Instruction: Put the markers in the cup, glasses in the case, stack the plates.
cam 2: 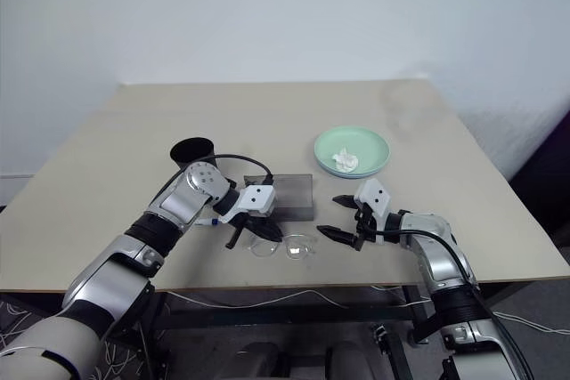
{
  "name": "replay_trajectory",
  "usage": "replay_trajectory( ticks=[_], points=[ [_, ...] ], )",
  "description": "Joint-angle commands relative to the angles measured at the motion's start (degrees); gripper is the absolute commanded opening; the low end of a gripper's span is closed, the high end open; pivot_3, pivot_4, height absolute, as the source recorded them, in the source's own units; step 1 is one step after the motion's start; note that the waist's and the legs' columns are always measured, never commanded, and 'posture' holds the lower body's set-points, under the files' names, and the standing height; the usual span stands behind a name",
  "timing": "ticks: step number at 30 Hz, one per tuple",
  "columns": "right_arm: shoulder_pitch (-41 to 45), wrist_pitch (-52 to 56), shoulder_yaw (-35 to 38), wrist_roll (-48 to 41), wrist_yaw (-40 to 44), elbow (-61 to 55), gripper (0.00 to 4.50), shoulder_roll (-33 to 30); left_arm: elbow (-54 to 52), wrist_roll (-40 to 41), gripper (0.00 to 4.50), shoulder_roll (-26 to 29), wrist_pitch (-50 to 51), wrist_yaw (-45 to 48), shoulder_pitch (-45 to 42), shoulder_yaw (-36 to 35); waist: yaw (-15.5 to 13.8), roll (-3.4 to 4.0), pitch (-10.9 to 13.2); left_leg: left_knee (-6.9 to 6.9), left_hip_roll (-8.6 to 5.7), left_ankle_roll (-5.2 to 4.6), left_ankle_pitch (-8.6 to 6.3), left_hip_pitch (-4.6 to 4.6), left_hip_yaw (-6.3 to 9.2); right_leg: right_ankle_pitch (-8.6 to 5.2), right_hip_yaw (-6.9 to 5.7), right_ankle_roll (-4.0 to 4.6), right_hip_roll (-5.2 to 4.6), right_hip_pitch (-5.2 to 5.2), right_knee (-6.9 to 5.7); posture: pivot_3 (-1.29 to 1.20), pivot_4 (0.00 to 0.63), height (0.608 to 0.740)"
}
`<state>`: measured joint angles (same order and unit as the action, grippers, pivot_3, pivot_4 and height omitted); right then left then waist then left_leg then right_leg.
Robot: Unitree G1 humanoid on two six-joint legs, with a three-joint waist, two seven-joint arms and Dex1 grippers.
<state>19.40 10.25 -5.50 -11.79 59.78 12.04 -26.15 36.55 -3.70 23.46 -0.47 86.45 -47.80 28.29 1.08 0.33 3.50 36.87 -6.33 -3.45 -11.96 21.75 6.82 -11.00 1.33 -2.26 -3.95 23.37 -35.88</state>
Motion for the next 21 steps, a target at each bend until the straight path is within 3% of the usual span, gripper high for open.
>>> replay_trajectory(
  ticks=[1, 15, 21],
  points=[
    [0.7, -0.6, 0.6, -1.2, -0.2, -2.0, 4.42, 0.0, -2.3, 0.8, 0.11, 0.5, 1.2, 1.5, -1.0, -1.3, 0.0, 0.00, 0.0, 0.00, 0.00, 0.00, 0.00, 0.00, 0.00, 0.00, 0.00, 0.00, 0.00, 0.00, 0.00, 0.00, 0.000, 0.740],
    [1.9, -1.4, 0.9, -0.7, -0.9, -0.4, 4.42, 0.0, -7.4, 4.1, 0.11, 1.2, 5.3, 3.2, -1.9, -4.5, 0.0, 0.00, 0.0, 0.00, 0.00, 0.00, 0.00, 0.02, 0.00, 0.00, 0.00, 0.00, 0.01, 0.03, 0.00, 0.00, 0.000, 0.740],
    [3.0, -2.1, 1.7, -0.8, -1.4, 1.6, 4.42, -0.7, -1.2, 2.8, 0.11, 0.3, 1.4, -3.4, -7.3, -7.8, -0.1, -0.04, 0.0, 0.02, 0.00, 0.00, 0.00, 0.02, 0.02, 0.00, -0.02, 0.00, 0.01, 0.04, -0.01, 0.00, 0.000, 0.740]
  ],
)
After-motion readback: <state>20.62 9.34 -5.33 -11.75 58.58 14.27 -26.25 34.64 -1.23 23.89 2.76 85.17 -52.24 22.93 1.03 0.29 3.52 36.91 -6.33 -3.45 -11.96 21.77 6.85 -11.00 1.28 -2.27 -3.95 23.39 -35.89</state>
